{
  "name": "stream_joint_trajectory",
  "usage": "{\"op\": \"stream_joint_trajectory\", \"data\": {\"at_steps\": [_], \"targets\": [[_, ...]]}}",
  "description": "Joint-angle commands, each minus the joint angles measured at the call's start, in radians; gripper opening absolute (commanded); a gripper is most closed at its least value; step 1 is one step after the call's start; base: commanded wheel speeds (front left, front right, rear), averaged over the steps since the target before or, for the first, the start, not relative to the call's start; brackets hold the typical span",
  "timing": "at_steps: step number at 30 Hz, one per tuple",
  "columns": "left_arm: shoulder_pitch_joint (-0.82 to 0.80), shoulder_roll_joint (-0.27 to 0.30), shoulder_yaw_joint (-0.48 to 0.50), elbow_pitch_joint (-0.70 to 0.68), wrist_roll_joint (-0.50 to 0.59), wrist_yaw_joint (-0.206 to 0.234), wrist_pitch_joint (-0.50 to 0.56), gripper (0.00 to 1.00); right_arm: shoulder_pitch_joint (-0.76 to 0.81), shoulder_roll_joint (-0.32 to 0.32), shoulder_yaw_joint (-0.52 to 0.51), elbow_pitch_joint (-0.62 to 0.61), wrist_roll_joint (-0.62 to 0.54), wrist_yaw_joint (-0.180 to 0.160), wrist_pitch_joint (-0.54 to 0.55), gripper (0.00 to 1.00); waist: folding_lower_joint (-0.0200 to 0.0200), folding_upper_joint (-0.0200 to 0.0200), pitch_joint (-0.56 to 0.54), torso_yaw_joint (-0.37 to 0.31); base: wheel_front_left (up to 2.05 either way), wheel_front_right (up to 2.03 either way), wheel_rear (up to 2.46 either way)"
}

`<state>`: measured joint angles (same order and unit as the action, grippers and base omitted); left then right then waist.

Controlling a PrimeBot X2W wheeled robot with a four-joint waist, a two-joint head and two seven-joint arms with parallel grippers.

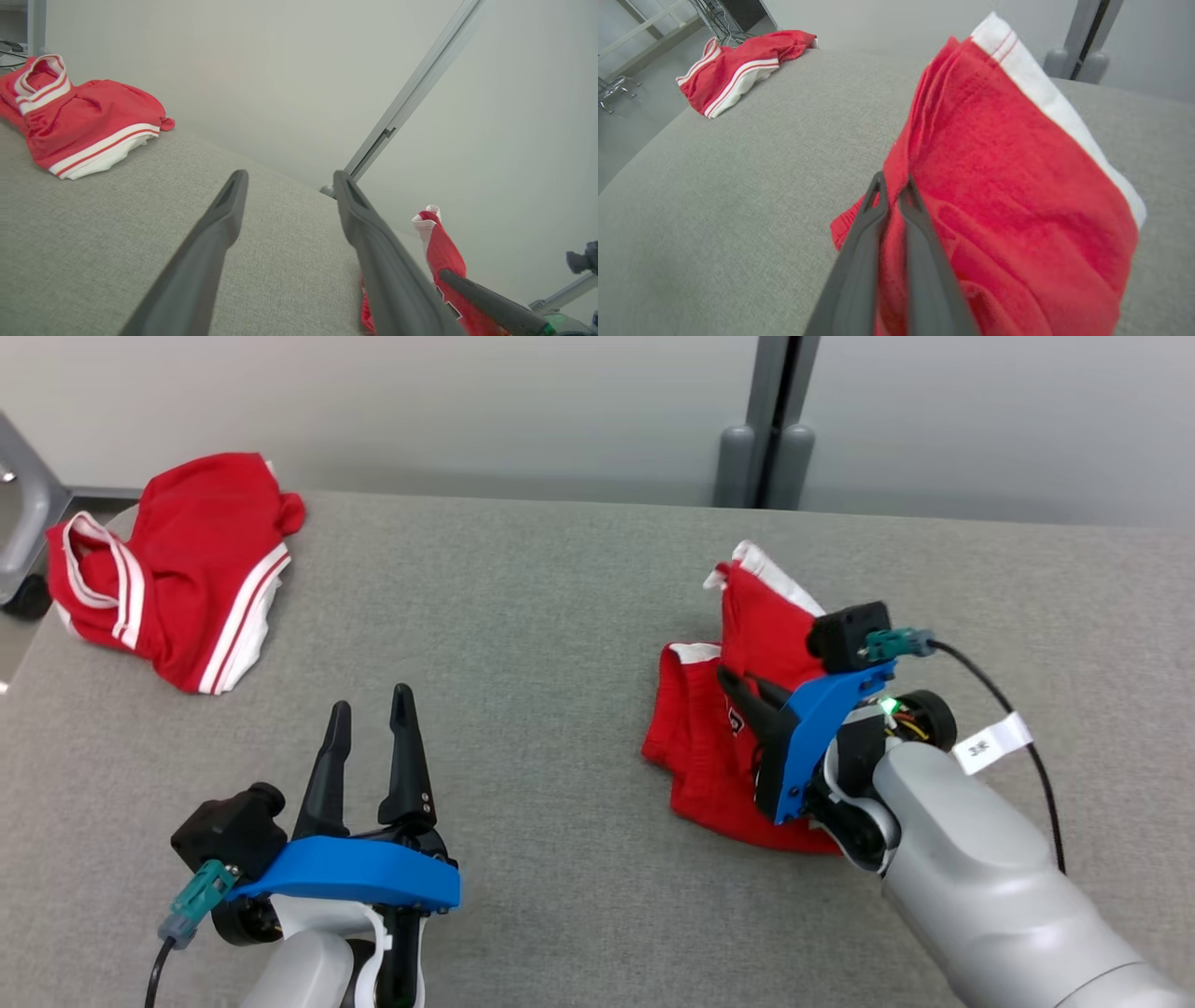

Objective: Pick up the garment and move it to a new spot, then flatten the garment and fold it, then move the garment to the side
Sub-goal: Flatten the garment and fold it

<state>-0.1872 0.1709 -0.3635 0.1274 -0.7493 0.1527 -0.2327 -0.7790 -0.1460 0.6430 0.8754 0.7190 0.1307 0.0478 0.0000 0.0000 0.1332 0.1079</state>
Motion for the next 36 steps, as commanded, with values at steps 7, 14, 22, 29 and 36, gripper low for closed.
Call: {"op": "stream_joint_trajectory", "data": {"at_steps": [7, 14, 22, 29, 36], "targets": [[0.004, -0.009, 0.009, 0.016, -0.003, -0.010, -0.015, 1.00, 0.005, 0.030, 0.051, 0.065, -0.042, 0.000, 0.021, 0.00, 0.0000, 0.0000, 0.022, 0.032, 0.00, 0.00, 0.00], [0.004, -0.017, 0.003, 0.037, -0.001, -0.023, -0.018, 1.00, 0.012, 0.054, 0.081, 0.065, -0.033, 0.000, 0.003, 1.00, 0.0000, 0.0000, 0.008, 0.009, 0.00, 0.00, 0.00], [-0.006, -0.023, -0.024, 0.051, 0.019, -0.024, -0.018, 1.00, 0.018, 0.041, 0.105, -0.004, -0.016, 0.000, -0.051, 1.00, 0.0000, 0.0000, -0.007, -0.030, 0.00, 0.00, 0.00], [-0.009, -0.030, -0.042, 0.057, 0.019, -0.027, -0.013, 1.00, -0.035, -0.040, 0.059, 0.008, -0.049, 0.000, -0.112, 1.00, 0.0000, 0.0000, -0.008, -0.042, 0.00, 0.00, 0.00], [-0.014, -0.032, -0.055, 0.051, 0.023, -0.029, -0.009, 1.00, -0.055, -0.102, 0.046, 0.079, -0.129, 0.000, -0.144, 0.66, 0.0000, 0.0000, 0.011, -0.027, 0.00, 0.00, 0.00]]}}
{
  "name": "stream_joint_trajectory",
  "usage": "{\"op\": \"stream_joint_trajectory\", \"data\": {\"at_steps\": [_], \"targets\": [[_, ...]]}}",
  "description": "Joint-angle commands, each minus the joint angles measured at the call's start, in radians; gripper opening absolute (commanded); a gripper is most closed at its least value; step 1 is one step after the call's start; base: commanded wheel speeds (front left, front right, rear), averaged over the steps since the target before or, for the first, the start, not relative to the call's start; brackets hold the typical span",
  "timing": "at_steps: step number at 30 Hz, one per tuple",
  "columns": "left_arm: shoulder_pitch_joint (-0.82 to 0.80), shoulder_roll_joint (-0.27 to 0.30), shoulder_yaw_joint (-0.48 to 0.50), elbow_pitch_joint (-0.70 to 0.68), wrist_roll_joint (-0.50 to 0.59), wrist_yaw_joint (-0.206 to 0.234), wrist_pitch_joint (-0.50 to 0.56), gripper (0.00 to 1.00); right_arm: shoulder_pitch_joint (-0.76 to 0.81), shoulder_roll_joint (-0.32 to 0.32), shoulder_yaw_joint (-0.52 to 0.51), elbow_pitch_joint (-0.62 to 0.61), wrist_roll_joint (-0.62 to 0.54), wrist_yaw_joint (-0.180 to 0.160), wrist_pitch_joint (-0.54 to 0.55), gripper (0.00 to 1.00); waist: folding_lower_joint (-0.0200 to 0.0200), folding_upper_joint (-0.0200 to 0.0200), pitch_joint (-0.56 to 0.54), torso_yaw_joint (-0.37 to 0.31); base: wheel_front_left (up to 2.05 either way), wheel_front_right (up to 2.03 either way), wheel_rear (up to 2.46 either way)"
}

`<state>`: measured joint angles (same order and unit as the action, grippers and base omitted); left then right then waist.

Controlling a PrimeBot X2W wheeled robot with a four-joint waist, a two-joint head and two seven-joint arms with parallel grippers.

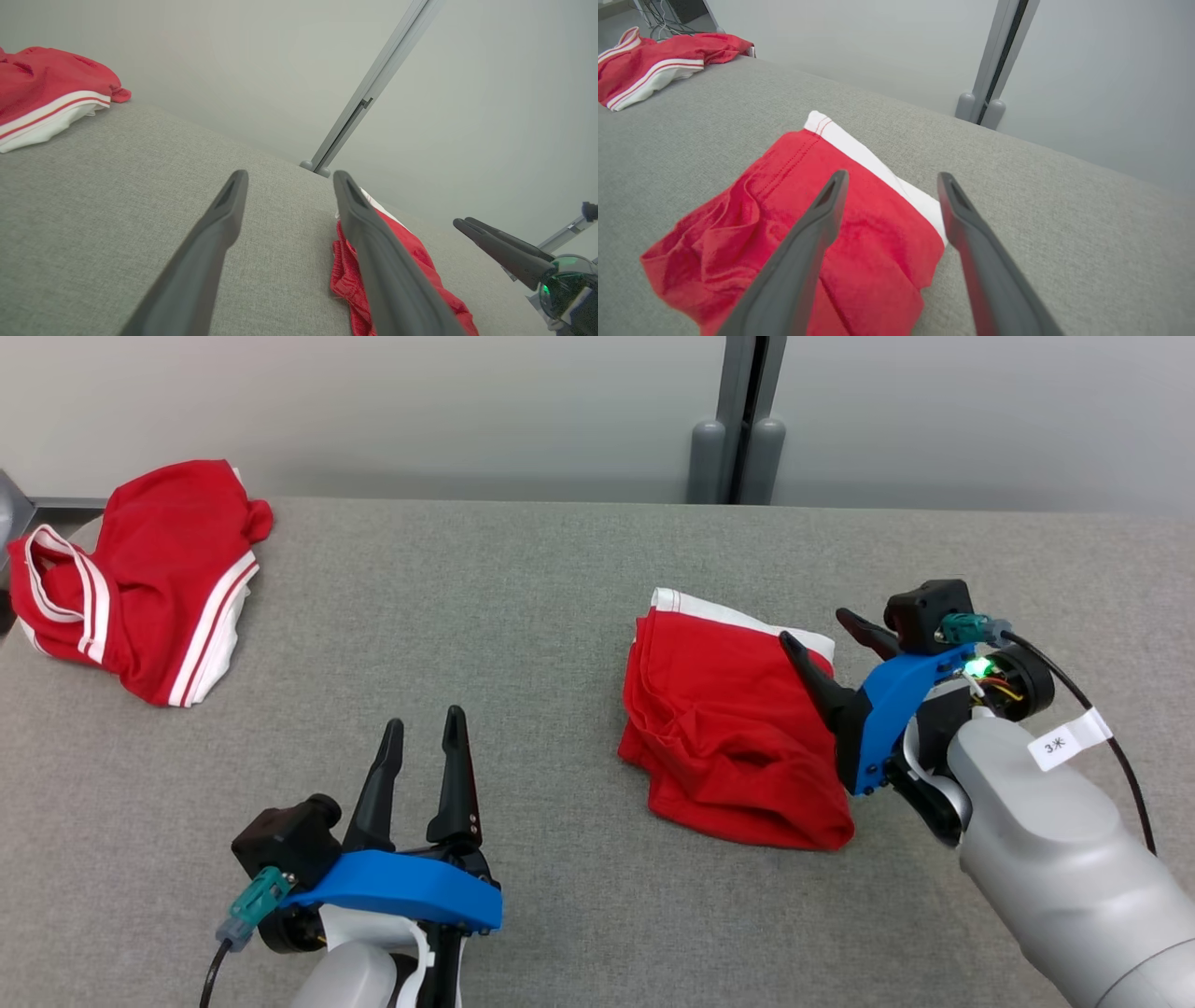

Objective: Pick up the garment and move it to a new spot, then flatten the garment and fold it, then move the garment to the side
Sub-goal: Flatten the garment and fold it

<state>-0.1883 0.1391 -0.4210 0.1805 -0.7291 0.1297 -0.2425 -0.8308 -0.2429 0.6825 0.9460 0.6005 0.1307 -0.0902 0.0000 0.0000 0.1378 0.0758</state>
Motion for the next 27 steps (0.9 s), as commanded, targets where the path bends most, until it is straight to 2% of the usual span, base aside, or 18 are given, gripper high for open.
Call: {"op": "stream_joint_trajectory", "data": {"at_steps": [1, 2, 4, 27], "targets": [[-0.015, 0.000, 0.002, -0.003, 0.002, -0.005, 0.002, 1.00, 0.001, -0.008, 0.013, 0.020, -0.022, 0.000, -0.001, 0.37, 0.0000, 0.0000, 0.011, 0.009, 0.00, 0.00, 0.00], [-0.016, -0.001, 0.002, -0.004, 0.002, -0.005, 0.002, 1.00, 0.008, -0.005, 0.019, 0.025, -0.027, 0.000, 0.004, 0.16, 0.0000, 0.0000, 0.016, 0.012, 0.00, 0.00, 0.00], [-0.020, -0.001, 0.001, -0.004, 0.001, -0.003, 0.002, 1.00, 0.024, 0.002, 0.032, 0.033, -0.026, 0.000, 0.016, 0.00, 0.0000, 0.0000, 0.025, 0.019, 0.00, 0.00, 0.00], [-0.045, -0.003, 0.006, -0.003, 0.000, 0.000, -0.006, 1.00, 0.062, 0.098, 0.327, -0.032, 0.050, 0.000, 0.073, 0.00, 0.0000, 0.0000, 0.065, 0.070, 0.00, 0.00, 0.00]]}}
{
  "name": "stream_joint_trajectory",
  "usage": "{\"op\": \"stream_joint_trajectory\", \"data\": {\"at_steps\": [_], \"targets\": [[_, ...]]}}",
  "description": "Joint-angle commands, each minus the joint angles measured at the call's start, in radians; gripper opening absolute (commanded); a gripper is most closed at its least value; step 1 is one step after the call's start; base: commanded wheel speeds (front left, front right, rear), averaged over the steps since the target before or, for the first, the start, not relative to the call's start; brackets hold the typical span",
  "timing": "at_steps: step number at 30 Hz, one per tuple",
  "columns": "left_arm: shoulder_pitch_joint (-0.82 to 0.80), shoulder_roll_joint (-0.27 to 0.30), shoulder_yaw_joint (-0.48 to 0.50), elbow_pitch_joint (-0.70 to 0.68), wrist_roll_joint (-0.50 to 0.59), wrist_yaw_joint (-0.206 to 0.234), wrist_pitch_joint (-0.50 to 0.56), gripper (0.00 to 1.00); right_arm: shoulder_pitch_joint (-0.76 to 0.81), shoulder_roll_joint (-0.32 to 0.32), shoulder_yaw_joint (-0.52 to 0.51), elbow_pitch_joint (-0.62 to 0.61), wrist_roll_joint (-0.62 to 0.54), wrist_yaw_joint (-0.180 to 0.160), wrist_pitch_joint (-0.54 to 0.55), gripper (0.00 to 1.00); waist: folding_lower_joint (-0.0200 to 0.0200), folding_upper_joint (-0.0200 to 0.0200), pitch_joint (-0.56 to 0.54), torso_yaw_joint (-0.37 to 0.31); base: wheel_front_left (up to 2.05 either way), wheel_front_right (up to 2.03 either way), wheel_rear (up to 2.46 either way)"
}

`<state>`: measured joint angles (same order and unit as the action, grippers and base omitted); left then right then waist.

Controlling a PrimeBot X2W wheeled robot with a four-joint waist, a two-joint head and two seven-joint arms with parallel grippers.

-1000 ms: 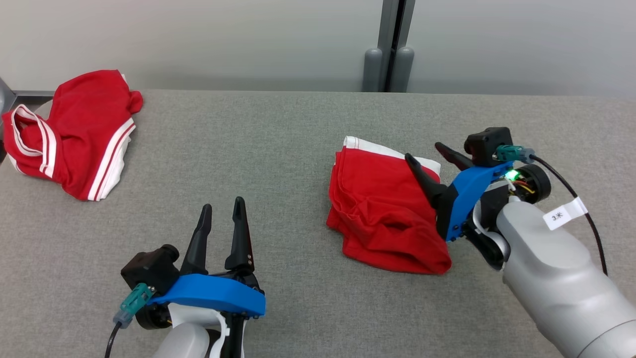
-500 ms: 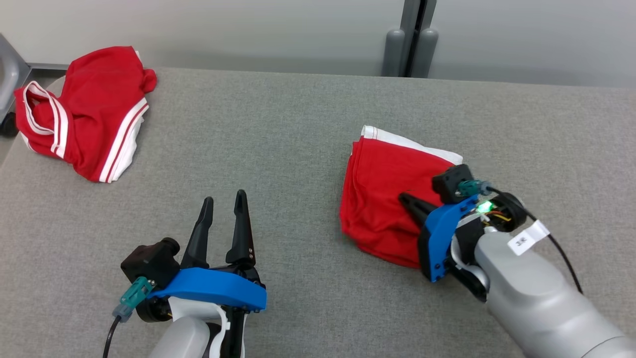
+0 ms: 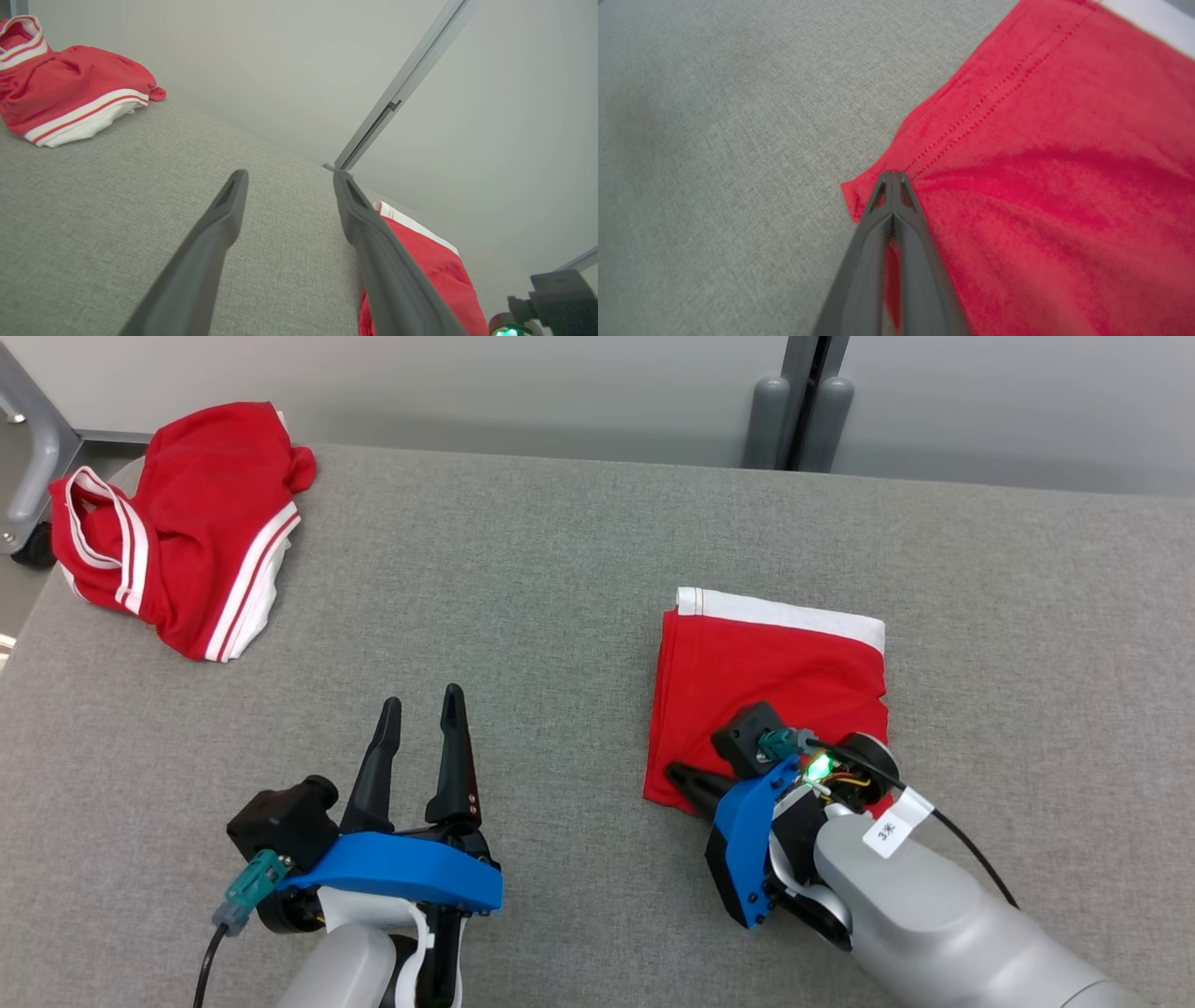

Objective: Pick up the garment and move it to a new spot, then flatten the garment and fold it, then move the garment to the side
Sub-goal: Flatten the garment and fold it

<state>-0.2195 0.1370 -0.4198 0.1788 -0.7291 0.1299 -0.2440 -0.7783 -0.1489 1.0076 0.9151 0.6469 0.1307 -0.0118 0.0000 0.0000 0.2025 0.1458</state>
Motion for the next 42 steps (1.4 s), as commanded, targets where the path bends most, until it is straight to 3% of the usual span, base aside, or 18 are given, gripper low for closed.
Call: {"op": "stream_joint_trajectory", "data": {"at_steps": [1, 9, 13, 15, 17, 18, 22, 27, 35, 42], "targets": [[-0.013, -0.001, 0.006, 0.000, -0.001, 0.000, -0.005, 1.00, 0.011, 0.006, 0.013, 0.001, 0.008, 0.000, -0.010, 0.00, 0.0000, 0.0000, 0.000, -0.001, 0.00, 0.00, 0.00], [-0.006, 0.002, 0.007, 0.007, -0.001, 0.000, -0.008, 1.00, 0.010, 0.025, 0.063, 0.003, 0.040, 0.000, -0.079, 0.01, 0.0000, 0.0000, -0.013, -0.028, 0.00, 0.00, 0.00], [-0.011, 0.002, 0.005, 0.016, -0.002, -0.007, -0.010, 1.00, -0.006, 0.028, 0.041, 0.007, 0.060, 0.000, -0.145, 0.15, 0.0000, 0.0000, -0.031, -0.051, 0.00, 0.00, 0.00], [-0.018, 0.004, 0.004, 0.023, 0.005, -0.007, -0.010, 1.00, -0.017, 0.029, 0.006, 0.020, 0.070, 0.000, -0.187, 0.38, 0.0000, 0.0000, -0.043, -0.064, 0.00, 0.00, 0.00], [-0.026, 0.006, 0.000, 0.032, 0.012, -0.009, -0.011, 1.00, -0.021, 0.028, -0.039, 0.033, 0.075, 0.000, -0.221, 0.89, 0.0000, 0.0000, -0.057, -0.076, 0.00, 0.00, 0.00], [-0.032, 0.007, -0.003, 0.036, 0.018, -0.008, -0.011, 1.00, -0.022, 0.027, -0.064, 0.041, 0.076, 0.000, -0.231, 1.00, 0.0000, 0.0000, -0.063, -0.082, 0.00, 0.00, 0.00], [-0.049, 0.012, -0.018, 0.067, 0.050, 0.004, -0.012, 1.00, -0.017, 0.016, -0.196, 0.073, 0.060, 0.000, -0.252, 1.00, 0.0000, 0.0000, -0.090, -0.105, 0.00, 0.00, 0.00], [-0.050, 0.011, -0.026, 0.123, 0.070, 0.003, -0.014, 1.00, 0.059, -0.004, -0.421, 0.000, -0.033, 0.000, -0.254, 1.00, 0.0000, 0.0000, -0.116, -0.128, 0.00, 0.00, 0.00], [-0.003, 0.002, 0.008, 0.201, 0.082, -0.007, -0.021, 1.00, 0.299, 0.028, -0.765, -0.203, -0.301, 0.000, -0.254, 1.00, 0.0000, 0.0000, -0.152, -0.131, 0.00, 0.00, 0.00], [0.036, 0.015, 0.053, 0.205, 0.146, -0.017, -0.022, 1.00, 0.511, 0.087, -0.921, -0.399, -0.473, 0.000, -0.254, 1.00, 0.0000, 0.0000, -0.164, -0.125, 0.00, 0.00, 0.00]]}}
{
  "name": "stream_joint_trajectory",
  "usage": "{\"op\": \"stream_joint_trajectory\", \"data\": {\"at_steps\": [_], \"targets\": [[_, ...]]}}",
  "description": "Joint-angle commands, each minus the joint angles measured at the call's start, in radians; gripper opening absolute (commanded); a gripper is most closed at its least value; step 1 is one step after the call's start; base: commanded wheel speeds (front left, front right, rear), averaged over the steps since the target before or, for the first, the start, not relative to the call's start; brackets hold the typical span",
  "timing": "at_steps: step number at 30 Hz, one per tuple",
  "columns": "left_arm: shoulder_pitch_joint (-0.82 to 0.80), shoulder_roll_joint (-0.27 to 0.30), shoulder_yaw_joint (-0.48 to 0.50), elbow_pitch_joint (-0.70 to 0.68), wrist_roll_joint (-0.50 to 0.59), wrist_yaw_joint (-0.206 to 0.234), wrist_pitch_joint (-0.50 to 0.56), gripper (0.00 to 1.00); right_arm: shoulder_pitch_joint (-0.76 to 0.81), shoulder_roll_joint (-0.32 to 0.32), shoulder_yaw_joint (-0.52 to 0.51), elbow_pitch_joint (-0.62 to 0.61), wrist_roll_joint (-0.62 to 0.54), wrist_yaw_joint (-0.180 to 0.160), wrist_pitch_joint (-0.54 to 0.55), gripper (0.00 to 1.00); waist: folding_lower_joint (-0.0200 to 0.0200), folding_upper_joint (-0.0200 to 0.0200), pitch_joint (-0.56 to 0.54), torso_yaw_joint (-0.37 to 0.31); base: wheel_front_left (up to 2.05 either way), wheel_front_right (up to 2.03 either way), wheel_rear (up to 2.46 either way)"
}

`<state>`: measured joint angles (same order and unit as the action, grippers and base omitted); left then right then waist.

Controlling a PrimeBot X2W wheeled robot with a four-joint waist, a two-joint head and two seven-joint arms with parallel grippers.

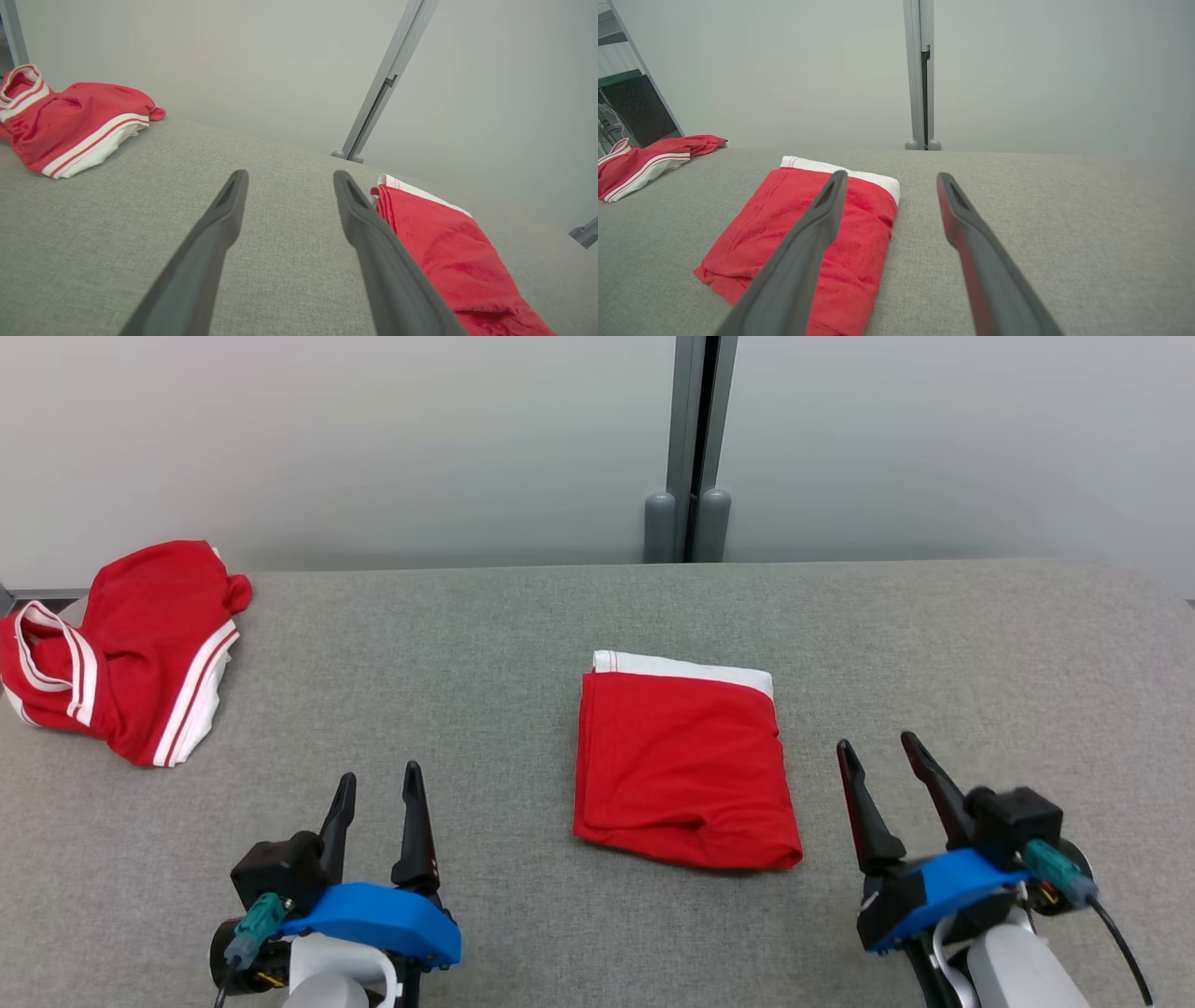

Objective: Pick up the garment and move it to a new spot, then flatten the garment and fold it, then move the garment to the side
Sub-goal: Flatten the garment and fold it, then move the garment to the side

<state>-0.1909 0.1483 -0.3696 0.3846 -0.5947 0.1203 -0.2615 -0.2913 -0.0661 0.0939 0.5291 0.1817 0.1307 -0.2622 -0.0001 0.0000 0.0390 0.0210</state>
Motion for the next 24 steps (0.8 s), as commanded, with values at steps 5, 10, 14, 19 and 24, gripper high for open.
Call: {"op": "stream_joint_trajectory", "data": {"at_steps": [5, 10, 14, 19, 24], "targets": [[0.030, 0.013, 0.018, 0.004, 0.057, -0.013, -0.005, 1.00, 0.103, 0.016, -0.042, -0.096, -0.009, 0.000, 0.011, 1.00, 0.0001, 0.0000, -0.010, 0.004, 0.00, 0.00, 0.00], [0.043, 0.008, 0.029, 0.010, 0.080, -0.022, -0.005, 1.00, 0.141, 0.015, -0.049, -0.136, 0.016, 0.000, 0.030, 1.00, 0.0001, 0.0000, -0.017, 0.004, 0.00, 0.00, 0.00], [0.044, -0.003, 0.039, 0.013, 0.088, -0.029, -0.005, 1.00, 0.156, 0.015, -0.059, -0.150, 0.006, 0.000, 0.040, 1.00, 0.0001, 0.0000, -0.021, 0.002, 0.00, 0.00, 0.00], [0.051, -0.012, 0.052, 0.015, 0.097, -0.034, -0.005, 1.00, 0.162, 0.015, -0.065, -0.164, 0.000, 0.000, 0.054, 1.00, 0.0001, 0.0000, -0.022, 0.001, 0.00, 0.00, 0.00], [0.052, -0.017, 0.058, 0.013, 0.106, -0.041, -0.005, 1.00, 0.168, 0.015, -0.065, -0.173, -0.002, 0.000, 0.061, 1.00, 0.0001, 0.0000, -0.018, 0.001, 0.00, 0.00, 0.00]]}}
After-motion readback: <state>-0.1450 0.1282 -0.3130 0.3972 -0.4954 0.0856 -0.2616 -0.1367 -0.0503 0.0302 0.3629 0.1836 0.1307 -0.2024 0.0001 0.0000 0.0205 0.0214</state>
